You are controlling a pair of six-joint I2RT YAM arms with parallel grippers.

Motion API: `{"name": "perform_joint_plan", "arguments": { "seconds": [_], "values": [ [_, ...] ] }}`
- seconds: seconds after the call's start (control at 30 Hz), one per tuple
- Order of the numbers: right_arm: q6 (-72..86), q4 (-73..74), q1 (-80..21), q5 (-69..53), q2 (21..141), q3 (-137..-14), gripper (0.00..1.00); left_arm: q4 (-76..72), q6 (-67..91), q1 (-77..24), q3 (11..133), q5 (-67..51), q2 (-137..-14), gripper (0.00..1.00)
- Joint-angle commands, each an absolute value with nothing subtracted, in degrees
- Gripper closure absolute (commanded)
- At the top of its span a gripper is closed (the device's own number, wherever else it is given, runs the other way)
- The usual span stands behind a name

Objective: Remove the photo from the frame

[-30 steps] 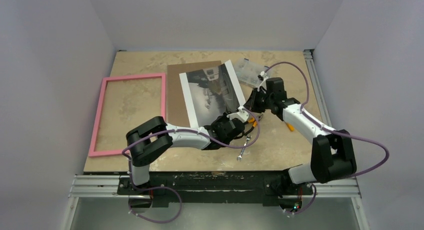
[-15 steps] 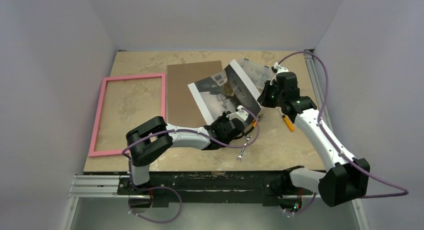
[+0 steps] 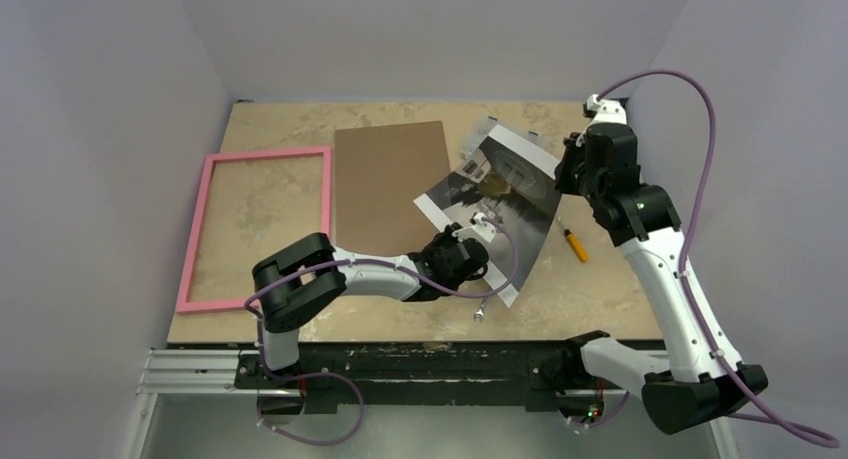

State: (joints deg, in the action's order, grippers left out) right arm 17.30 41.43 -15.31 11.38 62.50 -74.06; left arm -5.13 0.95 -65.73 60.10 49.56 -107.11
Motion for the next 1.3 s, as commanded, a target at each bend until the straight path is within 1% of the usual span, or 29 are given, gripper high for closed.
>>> {"name": "perform_joint_plan", "arguments": {
  "seconds": [0.0,0.03,0.17,0.27,0.37,0.53,0.63,0.8,0.97,1.1,1.2,1.27],
  "values": [
    [15.15,45.57,-15.12,15.67,62.31,-79.49,1.00,-6.31,2.38,-66.00,59.86,49.88,-105.31,0.82],
    [14.88,45.73,-15.12,15.66,62.35,-80.53,1.00,-6.35,2.42,-66.08,59.85,49.69,-105.11,0.76],
    [14.11,47.19,-15.11,15.51,62.34,-86.02,1.00,-5.88,3.47,-66.35,59.77,47.57,-103.86,0.49],
    [13.10,47.56,-15.07,14.81,62.29,-89.53,1.00,-4.14,6.56,-66.44,59.58,44.34,-101.01,0.40],
    [12.88,48.13,-15.11,12.45,63.33,-93.11,1.00,-2.50,9.51,-66.42,58.82,39.30,-95.82,0.34],
    [12.20,49.03,-15.12,9.67,66.05,-100.04,1.00,1.72,15.48,-66.31,56.41,30.97,-82.73,0.30],
    [12.69,48.39,-15.12,3.96,68.31,-105.12,1.00,6.93,17.89,-66.18,56.46,28.50,-74.23,0.30],
    [18.23,45.78,-15.48,-8.70,74.30,-113.35,1.00,15.10,19.36,-65.41,57.06,29.04,-61.94,0.30],
    [27.28,38.46,-17.18,-18.74,80.58,-119.74,1.00,20.50,20.51,-64.79,55.50,31.29,-51.80,0.30],
    [32.66,31.82,-19.53,-20.35,86.37,-123.76,1.00,23.47,22.59,-64.69,53.22,32.67,-45.74,0.30],
    [38.62,24.94,-19.74,-22.45,91.12,-125.97,1.00,26.27,24.85,-64.69,51.96,33.50,-42.68,0.30],
    [42.05,20.65,-19.94,-21.82,93.85,-126.69,1.00,27.98,26.42,-64.69,51.31,34.11,-40.75,0.30]
  ]
}}
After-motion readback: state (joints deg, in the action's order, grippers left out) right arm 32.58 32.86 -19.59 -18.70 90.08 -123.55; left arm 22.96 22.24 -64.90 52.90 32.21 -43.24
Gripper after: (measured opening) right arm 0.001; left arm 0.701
